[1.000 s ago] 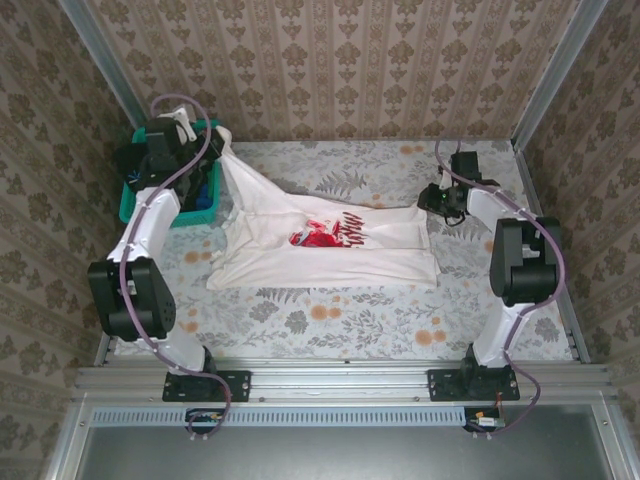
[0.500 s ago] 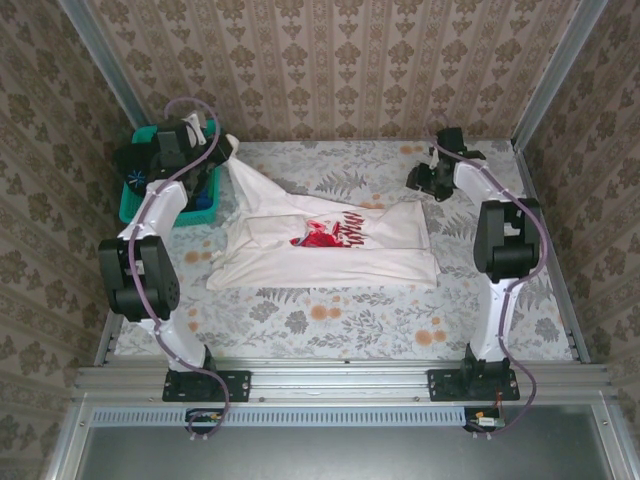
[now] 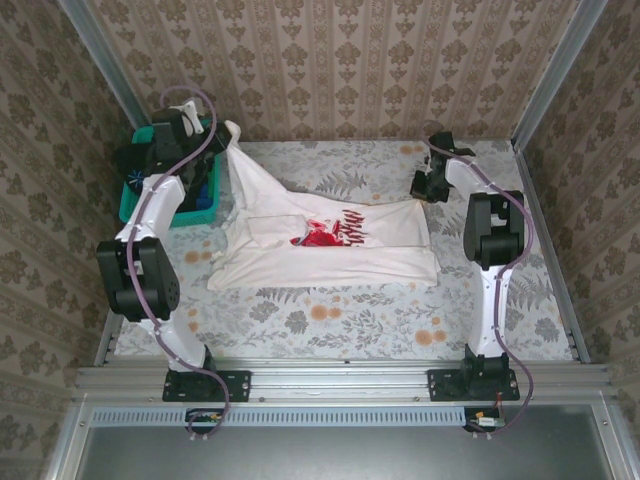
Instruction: Fold and stack the t-shirts
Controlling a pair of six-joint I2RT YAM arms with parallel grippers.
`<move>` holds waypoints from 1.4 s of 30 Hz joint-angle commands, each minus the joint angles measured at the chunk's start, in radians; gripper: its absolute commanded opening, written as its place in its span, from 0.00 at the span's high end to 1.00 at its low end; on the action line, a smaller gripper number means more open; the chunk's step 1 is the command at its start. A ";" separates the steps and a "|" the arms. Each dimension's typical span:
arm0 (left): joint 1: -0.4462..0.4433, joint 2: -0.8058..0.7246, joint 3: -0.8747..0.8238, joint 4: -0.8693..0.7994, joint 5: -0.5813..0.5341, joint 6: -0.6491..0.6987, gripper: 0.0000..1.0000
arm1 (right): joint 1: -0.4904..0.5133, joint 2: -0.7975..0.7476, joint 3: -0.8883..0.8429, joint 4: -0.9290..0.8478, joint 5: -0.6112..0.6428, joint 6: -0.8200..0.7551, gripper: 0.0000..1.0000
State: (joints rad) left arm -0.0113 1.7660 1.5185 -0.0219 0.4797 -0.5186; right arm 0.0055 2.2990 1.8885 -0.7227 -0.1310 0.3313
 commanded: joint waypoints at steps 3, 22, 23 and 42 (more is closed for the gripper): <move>0.016 -0.076 -0.007 -0.012 0.041 0.009 1.00 | -0.003 -0.120 -0.073 0.021 0.050 -0.027 1.00; 0.096 -0.278 -0.227 -0.071 -0.026 0.058 1.00 | -0.045 -0.435 -0.663 0.294 -0.024 0.057 0.79; 0.096 -0.273 -0.227 -0.064 -0.017 0.054 1.00 | -0.045 -0.428 -0.653 0.268 -0.028 0.064 0.71; 0.088 -0.223 -0.208 -0.046 0.025 0.046 1.00 | 0.011 -0.286 -0.437 0.234 -0.160 0.036 0.51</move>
State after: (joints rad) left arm 0.0738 1.5291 1.2999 -0.0818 0.4793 -0.4816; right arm -0.0002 2.0037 1.4437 -0.4435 -0.2531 0.3927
